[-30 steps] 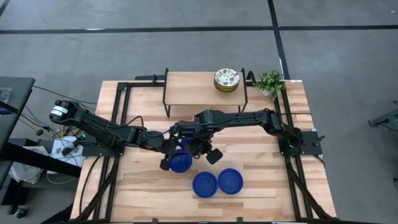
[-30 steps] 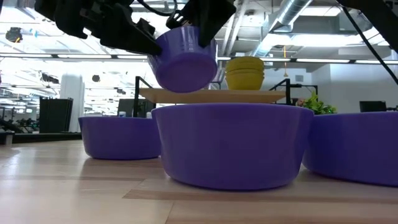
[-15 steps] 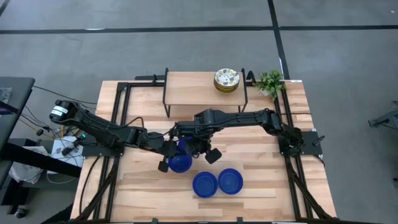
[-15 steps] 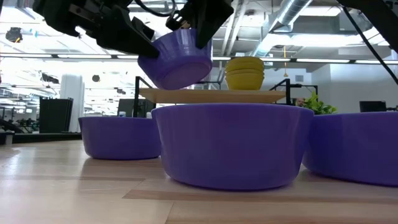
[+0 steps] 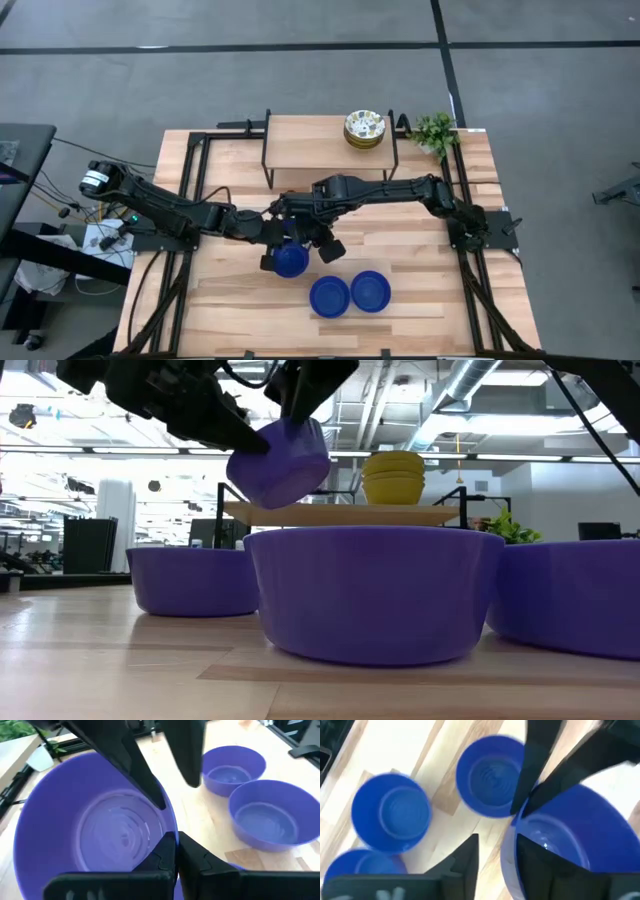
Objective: Pick & Place Mini bowls
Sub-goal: Put the blue bowl on the shelf
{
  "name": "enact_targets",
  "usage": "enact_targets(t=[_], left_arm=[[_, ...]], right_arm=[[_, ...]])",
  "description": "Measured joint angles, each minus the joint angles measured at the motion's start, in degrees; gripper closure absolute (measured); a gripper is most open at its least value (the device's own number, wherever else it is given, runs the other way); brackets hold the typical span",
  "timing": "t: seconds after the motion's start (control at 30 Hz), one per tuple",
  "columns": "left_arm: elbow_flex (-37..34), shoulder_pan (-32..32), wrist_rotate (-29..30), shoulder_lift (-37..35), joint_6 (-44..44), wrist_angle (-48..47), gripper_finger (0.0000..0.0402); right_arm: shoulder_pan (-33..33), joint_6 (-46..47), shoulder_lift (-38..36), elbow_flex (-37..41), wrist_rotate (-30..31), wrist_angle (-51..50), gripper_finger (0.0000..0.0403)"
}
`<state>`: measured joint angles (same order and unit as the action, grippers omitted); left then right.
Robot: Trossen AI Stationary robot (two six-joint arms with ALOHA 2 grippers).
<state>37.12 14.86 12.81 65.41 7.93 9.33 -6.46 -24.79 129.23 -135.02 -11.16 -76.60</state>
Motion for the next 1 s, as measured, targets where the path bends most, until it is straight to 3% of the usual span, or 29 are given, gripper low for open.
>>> enact_targets(t=[0.33,0.6,1.0], left_arm=[[-0.33,-0.14,3.19,0.09,-1.36,-2.04,0.0399],[-0.26,-0.07,5.27,0.04,-3.29,-3.81,0.0399],[-0.17,-0.01,5.39,-0.09,-7.03,-3.85,0.0399]], right_arm=[[-0.14,10.35,-4.53,0.18,1.56,-0.52,0.0228],[1.74,18.96,-8.24,0.1,2.44,-3.71,0.0234],[6.22,18.93,-9.12,0.2,2.16,-10.96,0.0248]])
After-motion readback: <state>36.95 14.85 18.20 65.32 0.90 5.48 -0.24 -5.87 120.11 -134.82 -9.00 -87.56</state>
